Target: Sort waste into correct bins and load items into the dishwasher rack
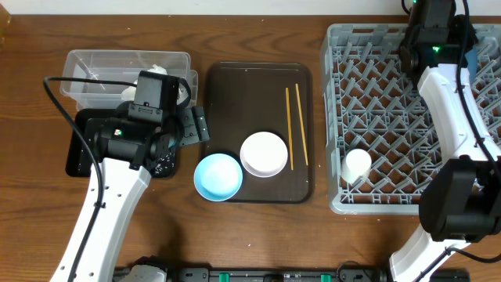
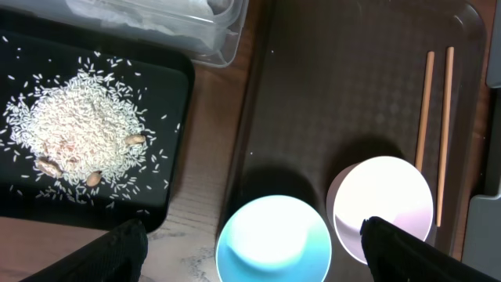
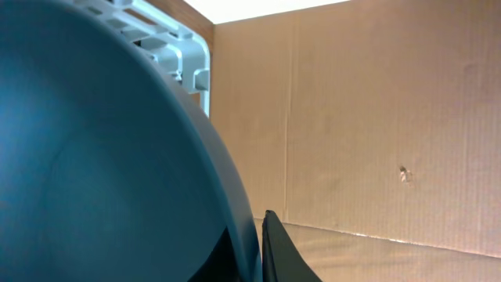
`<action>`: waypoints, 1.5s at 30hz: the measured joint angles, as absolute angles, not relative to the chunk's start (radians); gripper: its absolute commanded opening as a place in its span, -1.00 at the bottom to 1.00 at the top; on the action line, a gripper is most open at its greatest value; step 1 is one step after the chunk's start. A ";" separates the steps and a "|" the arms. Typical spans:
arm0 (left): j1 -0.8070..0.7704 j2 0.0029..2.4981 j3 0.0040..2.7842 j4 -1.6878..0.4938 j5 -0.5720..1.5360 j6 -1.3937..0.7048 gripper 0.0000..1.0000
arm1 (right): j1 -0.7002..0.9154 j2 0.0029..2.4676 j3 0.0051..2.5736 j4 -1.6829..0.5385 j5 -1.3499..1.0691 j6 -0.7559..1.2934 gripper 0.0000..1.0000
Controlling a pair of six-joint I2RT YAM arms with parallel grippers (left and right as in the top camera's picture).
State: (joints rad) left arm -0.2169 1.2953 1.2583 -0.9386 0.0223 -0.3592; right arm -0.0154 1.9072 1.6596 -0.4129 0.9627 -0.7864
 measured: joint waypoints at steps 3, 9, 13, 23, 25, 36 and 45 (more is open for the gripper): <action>-0.217 1.295 1.258 -0.939 0.022 -0.359 0.79 | -0.022 1.908 1.659 -0.361 0.963 -0.787 -0.98; -0.217 1.295 1.258 -0.939 0.022 -0.359 0.79 | -0.035 1.906 1.659 -0.261 0.947 -0.783 -0.98; -0.217 1.295 1.258 -0.939 0.022 -0.359 0.79 | -0.046 1.889 1.659 -0.249 0.917 -0.835 -0.97; -0.217 1.295 1.258 -0.939 0.022 -0.359 0.79 | -0.128 1.869 1.659 -0.285 0.903 -0.955 -0.97; -0.217 1.295 1.258 -0.939 0.022 -0.359 0.79 | -0.144 1.869 1.659 -0.305 0.899 -0.958 -0.97; -0.217 1.295 1.258 -0.939 0.022 -0.359 0.79 | -0.171 1.869 1.639 -0.384 0.823 -0.968 -0.98; -0.217 1.295 1.258 -0.939 0.022 -0.359 0.79 | -0.173 1.844 1.580 -0.376 0.775 -0.960 0.64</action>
State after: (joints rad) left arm -0.2169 1.2953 1.2583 -0.9386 0.0223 -0.3592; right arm -0.1726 1.8442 1.5803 -0.3763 0.7746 -0.9596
